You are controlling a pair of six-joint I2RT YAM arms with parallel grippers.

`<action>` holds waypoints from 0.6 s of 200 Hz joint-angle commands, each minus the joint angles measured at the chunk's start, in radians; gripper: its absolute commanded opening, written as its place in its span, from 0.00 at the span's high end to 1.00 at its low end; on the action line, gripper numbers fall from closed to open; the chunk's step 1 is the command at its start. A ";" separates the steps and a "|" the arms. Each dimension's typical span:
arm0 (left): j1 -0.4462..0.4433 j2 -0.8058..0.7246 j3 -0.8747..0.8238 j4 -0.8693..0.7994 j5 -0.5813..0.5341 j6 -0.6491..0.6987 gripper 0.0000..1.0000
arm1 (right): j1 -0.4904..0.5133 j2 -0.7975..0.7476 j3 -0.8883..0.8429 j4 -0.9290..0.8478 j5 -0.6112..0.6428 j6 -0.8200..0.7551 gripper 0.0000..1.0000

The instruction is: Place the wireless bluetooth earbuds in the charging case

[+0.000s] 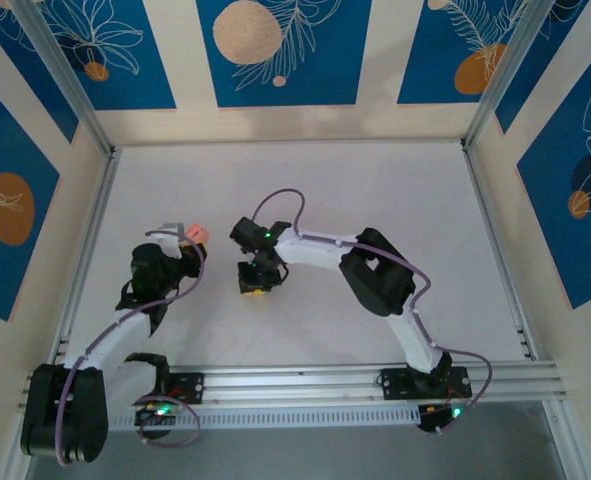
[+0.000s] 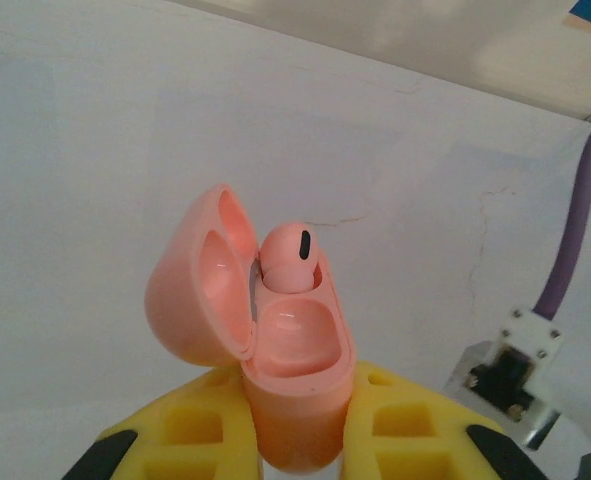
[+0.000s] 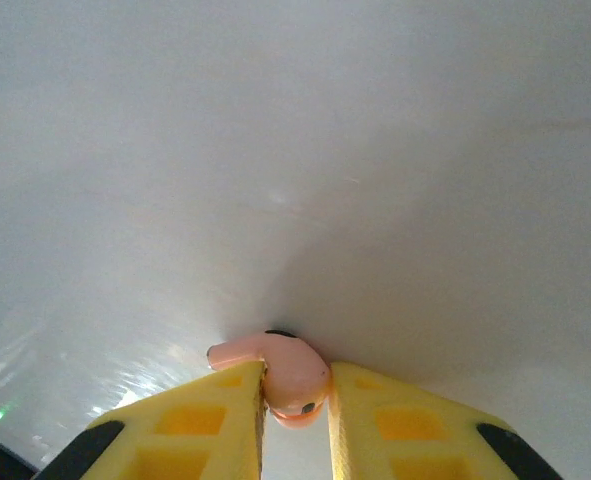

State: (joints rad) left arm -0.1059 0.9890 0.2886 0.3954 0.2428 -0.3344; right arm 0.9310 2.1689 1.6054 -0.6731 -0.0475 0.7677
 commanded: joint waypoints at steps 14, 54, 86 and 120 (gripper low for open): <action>0.015 -0.016 0.012 -0.015 0.029 0.012 0.86 | -0.036 -0.103 -0.104 -0.068 0.026 -0.141 0.77; 0.015 -0.012 0.017 -0.014 0.065 0.022 0.86 | -0.080 -0.173 -0.195 -0.098 0.024 -0.373 0.76; 0.014 0.000 0.018 0.008 0.138 0.037 0.86 | -0.117 -0.230 -0.254 -0.073 0.014 -0.467 0.76; 0.005 0.064 0.028 0.068 0.266 0.034 0.86 | -0.123 -0.303 -0.325 0.017 0.045 -0.517 0.75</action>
State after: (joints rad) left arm -0.1055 1.0130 0.2890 0.3950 0.3786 -0.3145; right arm 0.8082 1.9358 1.3220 -0.7124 -0.0216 0.3344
